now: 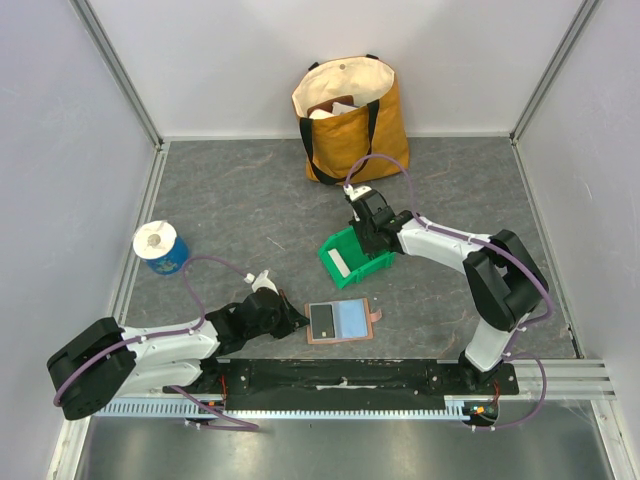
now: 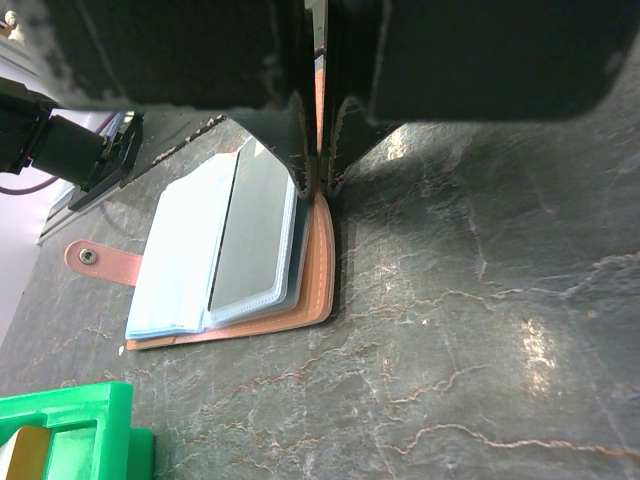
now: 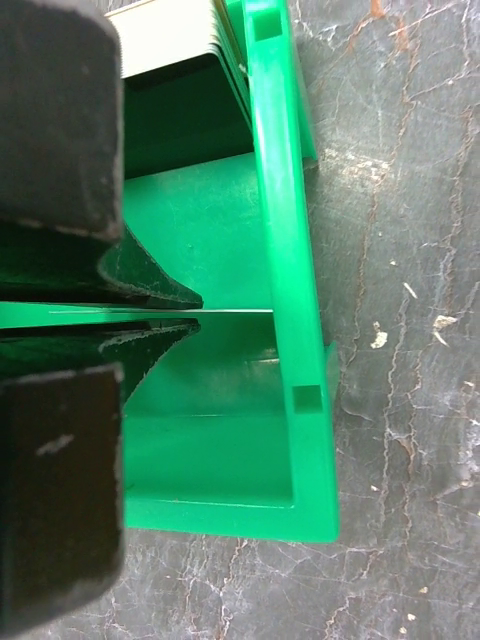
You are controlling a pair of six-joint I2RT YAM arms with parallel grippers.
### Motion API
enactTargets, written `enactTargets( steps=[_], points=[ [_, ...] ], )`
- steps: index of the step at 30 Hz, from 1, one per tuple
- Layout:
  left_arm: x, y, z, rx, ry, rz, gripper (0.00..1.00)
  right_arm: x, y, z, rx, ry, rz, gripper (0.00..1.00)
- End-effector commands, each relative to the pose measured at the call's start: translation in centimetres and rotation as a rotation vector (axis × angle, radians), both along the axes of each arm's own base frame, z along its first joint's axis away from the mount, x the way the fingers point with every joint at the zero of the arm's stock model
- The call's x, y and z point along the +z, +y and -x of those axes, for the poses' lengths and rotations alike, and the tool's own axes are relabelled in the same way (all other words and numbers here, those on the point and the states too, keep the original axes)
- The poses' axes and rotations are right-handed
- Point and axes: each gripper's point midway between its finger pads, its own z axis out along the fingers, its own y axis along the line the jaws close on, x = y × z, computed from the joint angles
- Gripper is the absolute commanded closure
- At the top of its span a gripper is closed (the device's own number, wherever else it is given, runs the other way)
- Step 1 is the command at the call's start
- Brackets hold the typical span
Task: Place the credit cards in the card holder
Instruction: Pick up the credit card from the storage box.
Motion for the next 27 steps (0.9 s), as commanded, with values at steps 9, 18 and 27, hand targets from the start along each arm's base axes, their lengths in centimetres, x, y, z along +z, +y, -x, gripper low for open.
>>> enactTargets(
  steps=[9, 18, 27],
  points=[
    [-4.2, 4.0, 2.2, -0.006, 0.081, -0.181, 0.98, 1.8, 1.0, -1.1, 0.017, -0.039, -0.029, 1.00],
    [-4.2, 4.0, 2.2, -0.007, 0.080, -0.180, 0.98, 7.6, 0.8, -1.9, 0.003, -0.162, -0.075, 1.00],
    [-4.2, 4.0, 2.3, -0.007, 0.085, -0.176, 0.98, 13.6, -0.6, 0.1, -0.013, -0.235, -0.146, 1.00]
  ],
)
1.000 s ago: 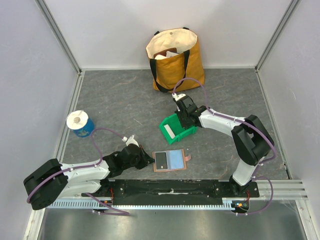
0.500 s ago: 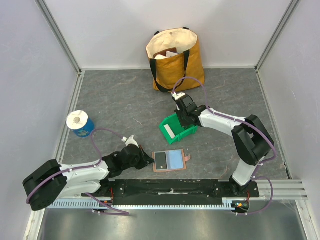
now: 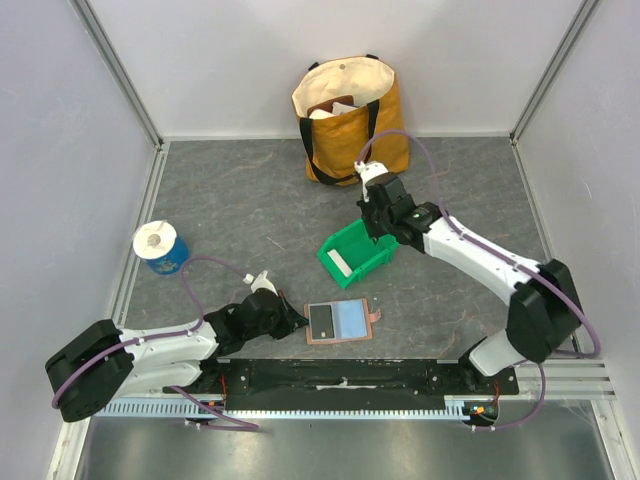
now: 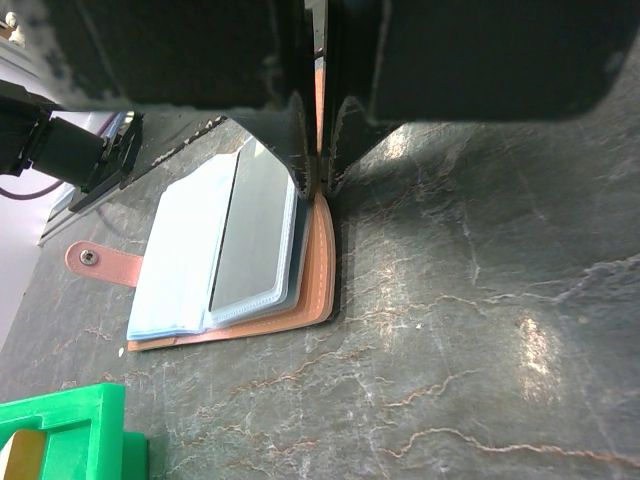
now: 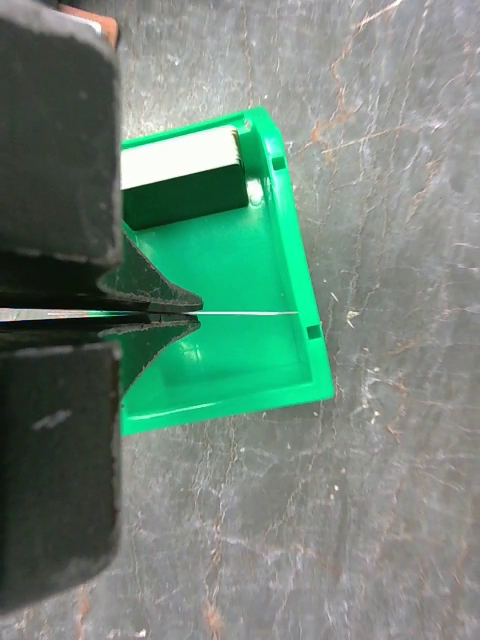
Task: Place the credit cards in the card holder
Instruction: Pick up the credit card from the storage box, then turn over the card slot in the card holder.
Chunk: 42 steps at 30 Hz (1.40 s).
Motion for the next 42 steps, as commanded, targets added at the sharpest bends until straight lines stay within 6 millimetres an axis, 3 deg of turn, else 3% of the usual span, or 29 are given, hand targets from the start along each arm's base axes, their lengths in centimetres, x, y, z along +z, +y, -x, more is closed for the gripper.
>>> enactTargets(
  steps=[1, 3, 6, 13, 17, 26, 42],
  points=[
    [-4.2, 3.8, 2.1, -0.006, 0.086, -0.179, 0.98, 5.3, -0.6, 1.6, -0.014, -0.075, -0.104, 1.00],
    [-4.1, 3.7, 2.2, -0.009, 0.087, -0.177, 0.98, 6.1, -0.2, 3.8, 0.009, -0.049, -0.205, 1.00],
    [-4.0, 3.6, 2.1, -0.009, 0.087, -0.174, 0.98, 5.6, -0.4, 7.3, 0.009, 0.013, -0.323, 1.00],
    [-4.1, 3.7, 2.3, -0.013, 0.096, -0.173, 0.98, 0.9, 0.7, 15.0, -0.028, 0.216, -0.564, 1.00],
    [-4.1, 3.5, 2.4, -0.020, 0.098, -0.168, 0.98, -1.4, 1.7, 17.1, -0.078, 0.254, -0.605, 1.00],
    [-4.1, 3.3, 2.5, -0.021, 0.107, -0.166, 0.98, -5.4, 2.2, 17.7, -0.163, 0.255, -0.554, 1.00],
    [-4.0, 3.1, 2.4, -0.028, 0.105, -0.168, 0.98, -8.2, 1.1, 18.0, -0.208, 0.259, -0.490, 1.00]
  ],
)
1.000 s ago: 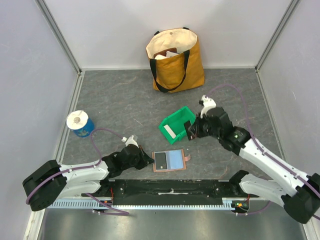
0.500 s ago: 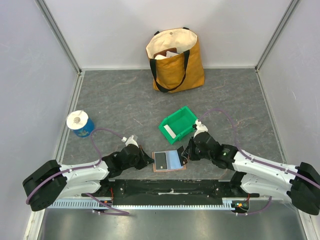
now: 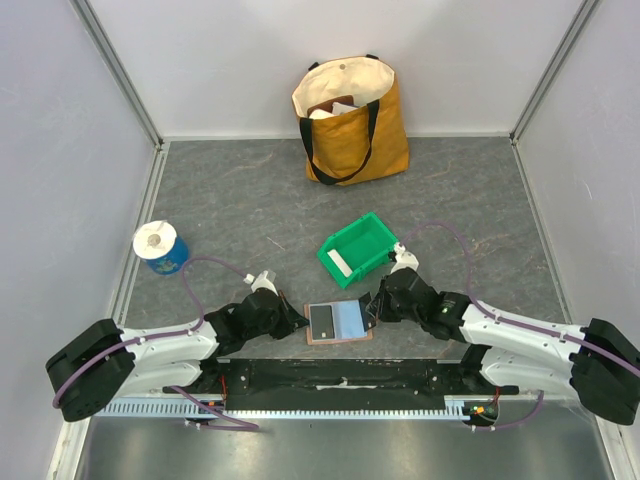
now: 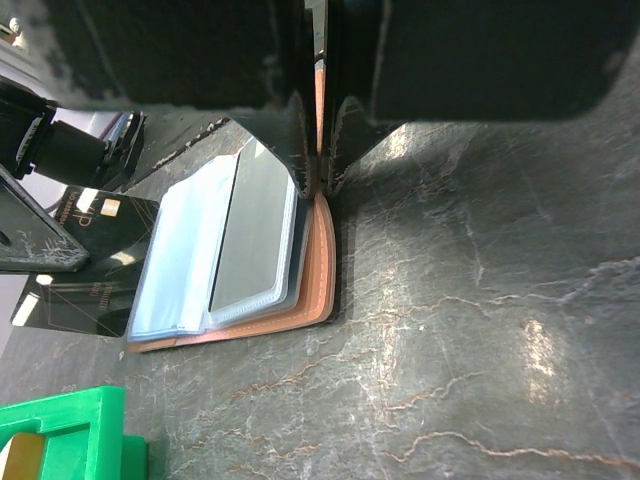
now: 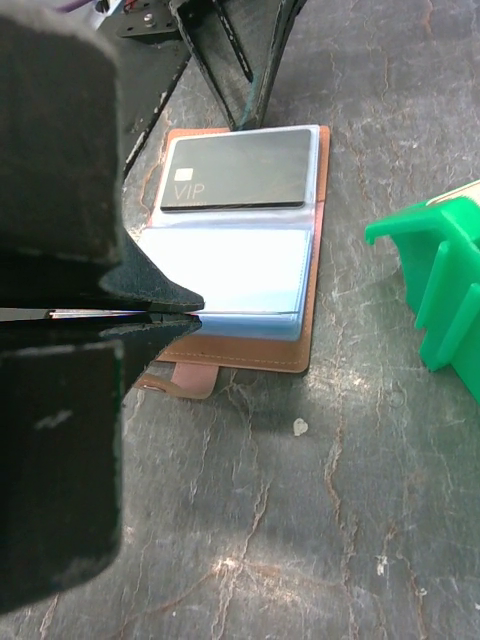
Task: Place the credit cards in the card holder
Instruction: Turn over the card slot in the card holder.
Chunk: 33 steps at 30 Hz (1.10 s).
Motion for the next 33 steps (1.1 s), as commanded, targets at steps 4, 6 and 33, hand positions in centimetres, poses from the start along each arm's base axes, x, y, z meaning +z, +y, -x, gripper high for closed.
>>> enactTargets(
  steps=[4, 6, 33],
  points=[
    [-3.8, 3.2, 2.2, -0.017, 0.094, -0.165, 0.98, -0.4, -0.1, -0.5, -0.037, -0.022, 0.003, 1.00],
    [-3.9, 3.2, 2.2, -0.014, 0.094, -0.165, 0.98, -0.4, -0.3, -0.6, -0.044, -0.028, 0.009, 1.00],
    [-3.9, 3.2, 2.2, -0.011, 0.094, -0.158, 0.98, -1.4, 0.1, -0.1, -0.039, 0.001, -0.006, 1.00]
  ],
)
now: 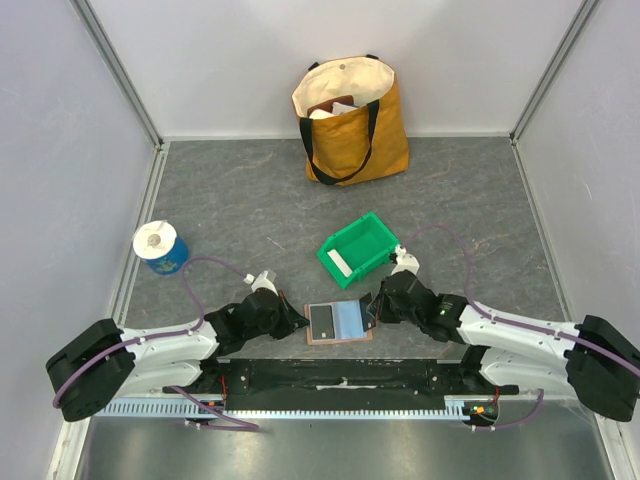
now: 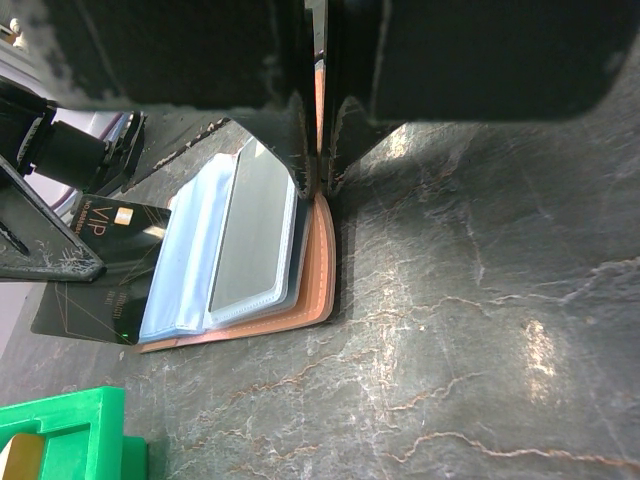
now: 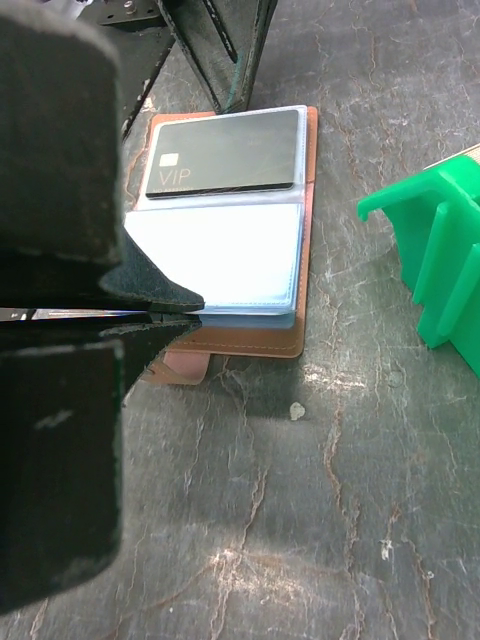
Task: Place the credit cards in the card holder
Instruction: Turn over the card slot in the card holder.
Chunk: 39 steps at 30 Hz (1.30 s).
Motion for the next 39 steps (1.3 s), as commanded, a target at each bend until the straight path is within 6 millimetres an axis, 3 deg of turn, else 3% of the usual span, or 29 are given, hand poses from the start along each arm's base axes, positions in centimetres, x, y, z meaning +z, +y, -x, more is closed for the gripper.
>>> enactTargets(
  steps=[1, 8, 20, 33, 39],
  points=[
    [-3.9, 3.2, 2.2, -0.013, 0.095, -0.160, 0.98, -0.4, 0.5, 0.1, -0.005, 0.006, -0.022, 1.00],
    [-4.0, 3.1, 2.3, -0.017, 0.100, -0.156, 0.98, -0.7, 1.0, 0.4, -0.013, 0.028, -0.060, 1.00],
    [-4.0, 3.1, 2.3, -0.015, 0.100, -0.158, 0.98, 3.5, 2.8, 0.0, 0.018, -0.028, -0.165, 1.00],
    [-4.0, 3.1, 2.3, -0.016, 0.100, -0.154, 0.98, 3.8, 3.4, 0.1, 0.038, -0.031, -0.118, 1.00],
    [-3.9, 3.0, 2.2, -0.015, 0.100, -0.153, 0.98, 5.3, 5.3, 0.6, 0.106, -0.042, -0.183, 1.00]
  ],
)
